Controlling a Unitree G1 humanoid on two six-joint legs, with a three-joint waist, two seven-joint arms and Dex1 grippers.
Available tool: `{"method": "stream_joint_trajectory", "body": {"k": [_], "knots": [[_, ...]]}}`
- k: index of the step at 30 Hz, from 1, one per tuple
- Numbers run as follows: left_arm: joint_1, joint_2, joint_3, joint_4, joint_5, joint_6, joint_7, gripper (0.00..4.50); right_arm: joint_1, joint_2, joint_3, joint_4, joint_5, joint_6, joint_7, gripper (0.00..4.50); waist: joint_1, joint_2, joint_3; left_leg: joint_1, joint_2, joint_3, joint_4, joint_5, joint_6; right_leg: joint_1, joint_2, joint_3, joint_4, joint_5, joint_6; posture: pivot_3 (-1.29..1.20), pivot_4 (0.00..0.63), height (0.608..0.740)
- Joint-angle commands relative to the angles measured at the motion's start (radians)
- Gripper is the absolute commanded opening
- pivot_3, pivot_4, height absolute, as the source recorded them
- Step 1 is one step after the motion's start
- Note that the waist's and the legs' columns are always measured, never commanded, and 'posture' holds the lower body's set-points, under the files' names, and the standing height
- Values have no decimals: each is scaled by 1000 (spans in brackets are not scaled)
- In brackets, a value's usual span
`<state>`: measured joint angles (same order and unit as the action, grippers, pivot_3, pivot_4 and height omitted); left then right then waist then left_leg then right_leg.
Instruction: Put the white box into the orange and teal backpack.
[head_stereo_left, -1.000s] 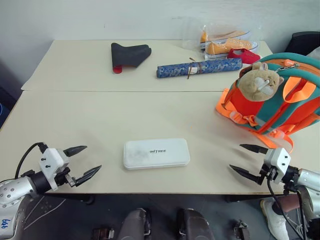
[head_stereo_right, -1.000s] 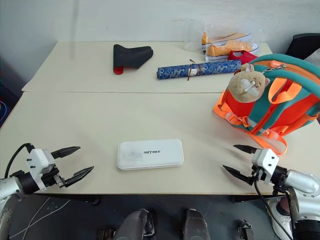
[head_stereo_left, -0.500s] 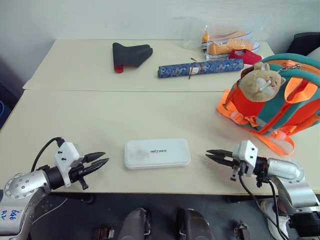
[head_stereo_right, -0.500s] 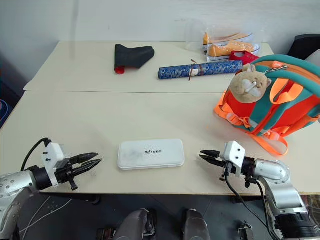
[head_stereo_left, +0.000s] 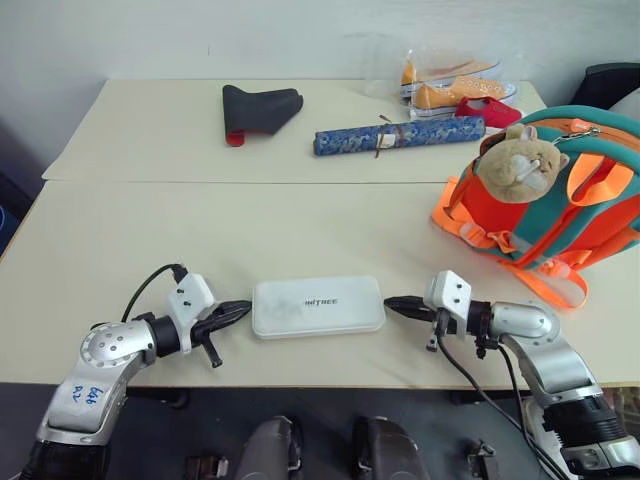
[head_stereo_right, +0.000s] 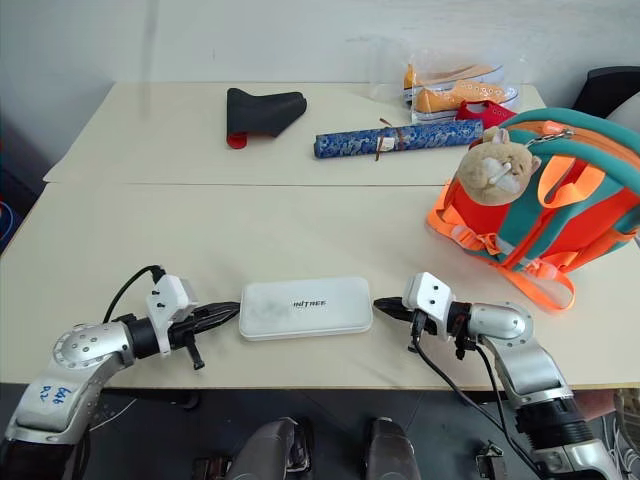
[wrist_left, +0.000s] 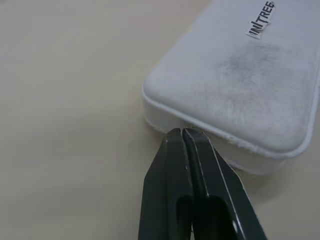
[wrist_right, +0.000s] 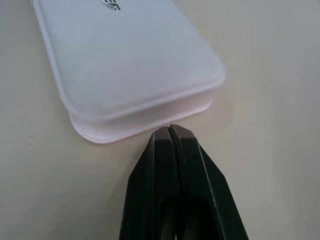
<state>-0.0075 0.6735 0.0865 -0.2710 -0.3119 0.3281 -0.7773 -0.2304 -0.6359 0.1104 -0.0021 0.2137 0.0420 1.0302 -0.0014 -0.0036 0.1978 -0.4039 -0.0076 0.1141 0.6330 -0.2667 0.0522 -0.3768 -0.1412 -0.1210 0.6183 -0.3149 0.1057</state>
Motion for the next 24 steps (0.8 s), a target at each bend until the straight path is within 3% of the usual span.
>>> {"method": "stream_joint_trajectory", "body": {"k": [1, 8, 11, 14, 19, 24], "knots": [[-18, -18, -12, -11, -12, 8, 0, 59, 7, 13, -3, -63, 46, 37, 15, 0, 0, 0, 0, 0, 0, 0, 1, 0, 0, 0, 0, 0, 0, 0, 0, 0, 150, 740], [-64, -61, -48, 10, 8, 7, 14, 59, 92, -32, -52, -144, 53, 85, 10, 0, 7, 0, 0, 0, 0, 0, 2, 0, 0, 0, 0, 0, 1, 0, 0, 0, 150, 740], [-51, -53, -16, -3, -67, 91, -15, 227, 101, -57, -87, -124, 39, 73, -3, 0, 5, 0, 0, 0, 0, 0, 2, 0, 0, 0, 0, 0, 1, 0, 0, 0, 150, 740], [-49, -32, 68, 0, -190, 263, -17, 898, 98, -91, -118, -86, 40, 54, 11, 0, 2, 0, 0, 0, 0, 0, 2, 0, 0, 0, 0, 0, 1, 0, 0, 0, 150, 740], [-106, 53, 161, 66, -445, 714, -32, 2499, 86, -126, -123, -54, 45, 34, 56, 0, 0, 0, 0, 0, 1, 0, 2, 0, 0, 0, 1, 0, 2, 0, 0, 0, 150, 740], [-328, 106, 174, 287, -546, 1202, 26, 4062, 67, -133, -107, -43, 29, 20, 88, 0, 7, 0, 0, 0, 1, -1, 4, 0, 0, 1, 1, 0, 3, 0, 0, 0, 150, 740]]}}
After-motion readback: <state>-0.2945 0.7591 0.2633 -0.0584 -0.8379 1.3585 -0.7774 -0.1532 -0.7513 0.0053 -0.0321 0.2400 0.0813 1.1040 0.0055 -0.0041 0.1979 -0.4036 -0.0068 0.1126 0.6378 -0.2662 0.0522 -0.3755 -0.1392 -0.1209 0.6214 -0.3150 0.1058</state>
